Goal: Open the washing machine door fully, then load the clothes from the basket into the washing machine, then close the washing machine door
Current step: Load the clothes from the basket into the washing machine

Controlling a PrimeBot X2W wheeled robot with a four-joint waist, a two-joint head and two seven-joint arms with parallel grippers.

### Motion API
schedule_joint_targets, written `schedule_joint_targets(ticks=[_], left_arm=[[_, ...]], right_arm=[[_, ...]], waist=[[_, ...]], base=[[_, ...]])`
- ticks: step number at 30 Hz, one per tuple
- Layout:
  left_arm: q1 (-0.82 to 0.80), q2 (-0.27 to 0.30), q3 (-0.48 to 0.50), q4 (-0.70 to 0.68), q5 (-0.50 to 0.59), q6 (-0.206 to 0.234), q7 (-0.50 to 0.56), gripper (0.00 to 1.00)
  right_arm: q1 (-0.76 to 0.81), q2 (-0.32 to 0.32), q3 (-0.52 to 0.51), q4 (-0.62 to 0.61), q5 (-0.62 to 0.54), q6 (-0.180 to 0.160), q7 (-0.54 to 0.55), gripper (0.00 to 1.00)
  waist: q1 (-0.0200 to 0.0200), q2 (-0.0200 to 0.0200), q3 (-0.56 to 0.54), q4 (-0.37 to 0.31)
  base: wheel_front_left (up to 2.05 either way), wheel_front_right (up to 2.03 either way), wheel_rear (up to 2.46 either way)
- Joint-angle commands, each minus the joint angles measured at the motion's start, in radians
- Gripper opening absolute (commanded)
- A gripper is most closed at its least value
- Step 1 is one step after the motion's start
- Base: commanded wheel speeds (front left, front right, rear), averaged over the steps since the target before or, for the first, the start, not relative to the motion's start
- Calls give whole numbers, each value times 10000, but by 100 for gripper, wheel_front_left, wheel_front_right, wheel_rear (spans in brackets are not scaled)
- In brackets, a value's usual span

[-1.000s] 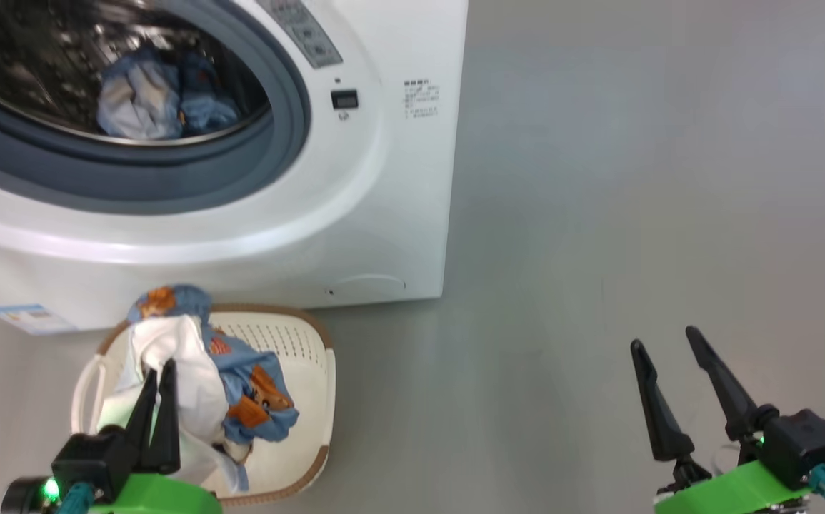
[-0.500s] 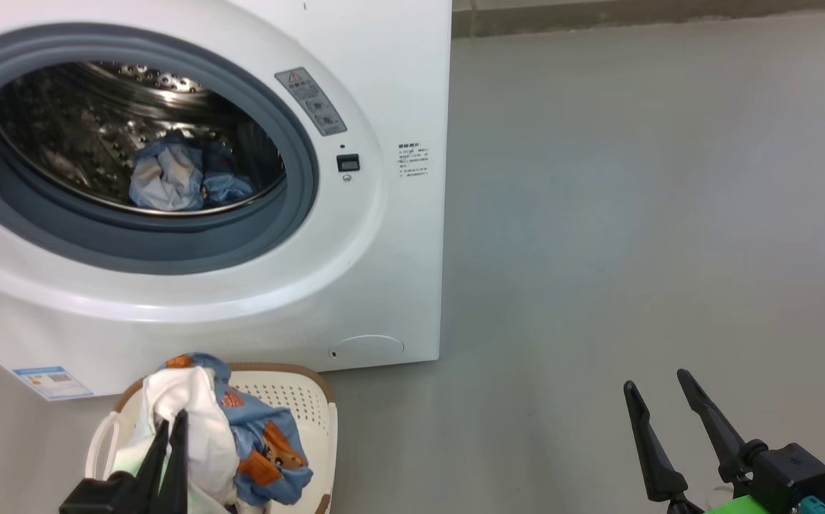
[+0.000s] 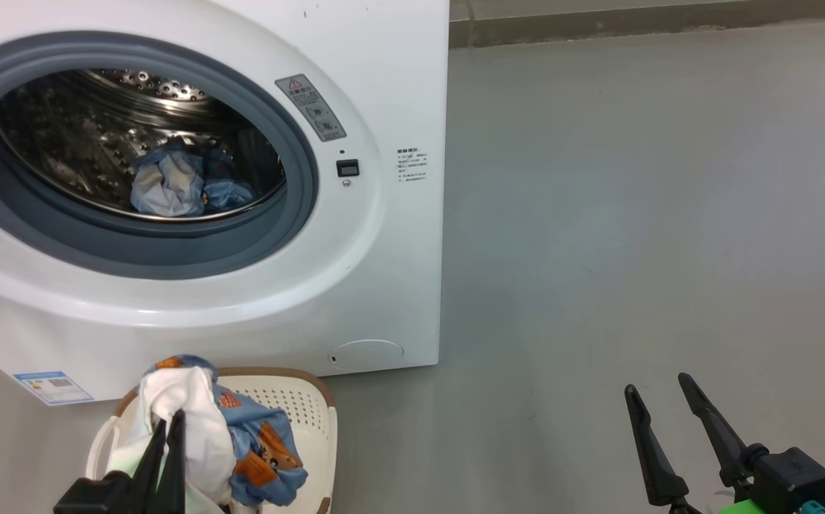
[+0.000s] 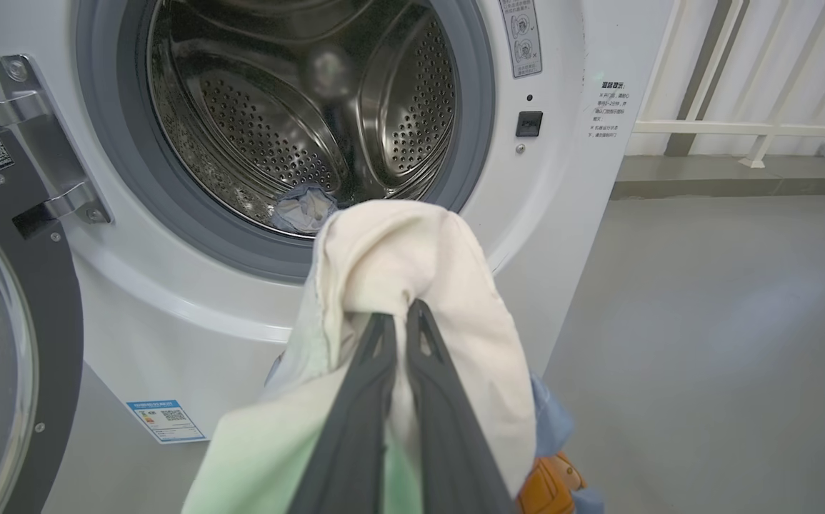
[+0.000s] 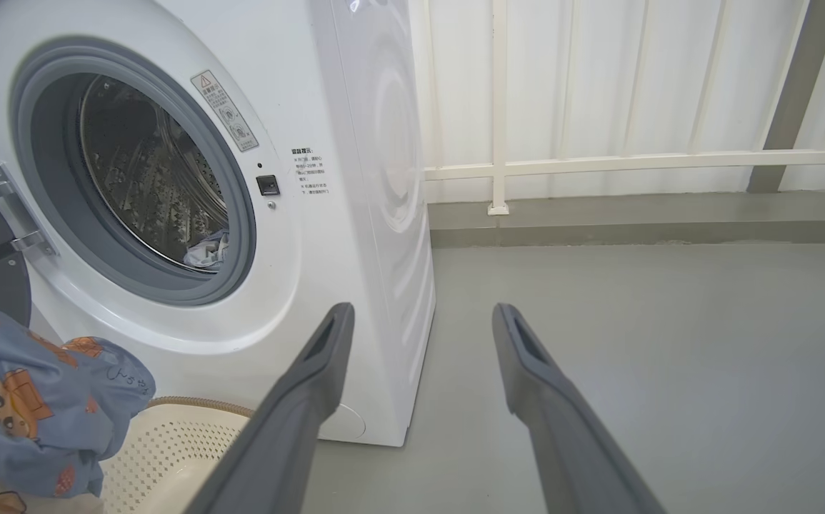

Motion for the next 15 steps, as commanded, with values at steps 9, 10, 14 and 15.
schedule_joint_targets(ticks=[9,10,14,15], left_arm=[[-266,223,348,-403,-148,124,-58,0],[-288,226,346,-405,-155,123,-61,0],[-391,203,380,-328,-225,115,-140,0],[-428,199,400,-296,-249,114,-159,0]], right_arm=[[-97,-13,261,-304,-75,62,15,100],[-107,-13,260,-305,-77,62,13,100],[-163,-15,251,-321,-69,62,-4,100],[-176,-19,256,-328,-64,62,-9,100]], waist=[[0,0,121,2],[0,0,144,5],[0,0,261,16],[0,0,298,17]], base=[[0,0,0],[0,0,0],[0,0,0],[0,0,0]])
